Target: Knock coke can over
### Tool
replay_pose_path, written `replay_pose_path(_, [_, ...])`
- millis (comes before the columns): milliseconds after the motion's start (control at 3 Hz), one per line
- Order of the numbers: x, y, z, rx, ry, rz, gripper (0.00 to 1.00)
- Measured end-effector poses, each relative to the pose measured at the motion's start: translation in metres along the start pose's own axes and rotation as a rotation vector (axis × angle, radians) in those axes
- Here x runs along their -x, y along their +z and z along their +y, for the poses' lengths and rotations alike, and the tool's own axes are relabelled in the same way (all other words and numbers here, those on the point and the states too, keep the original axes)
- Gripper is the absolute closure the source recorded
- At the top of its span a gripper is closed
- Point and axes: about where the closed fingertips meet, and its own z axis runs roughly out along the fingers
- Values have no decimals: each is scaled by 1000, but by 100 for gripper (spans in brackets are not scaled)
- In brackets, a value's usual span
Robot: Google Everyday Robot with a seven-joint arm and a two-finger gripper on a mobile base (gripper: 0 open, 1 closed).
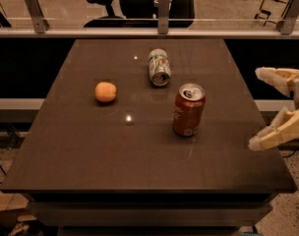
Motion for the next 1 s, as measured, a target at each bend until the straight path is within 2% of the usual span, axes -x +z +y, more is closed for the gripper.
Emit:
replay_pose_path(333, [-5,9,-6,-10,28,-38,0])
replay_pose_path(1000, [-6,34,-13,6,53,-117,0])
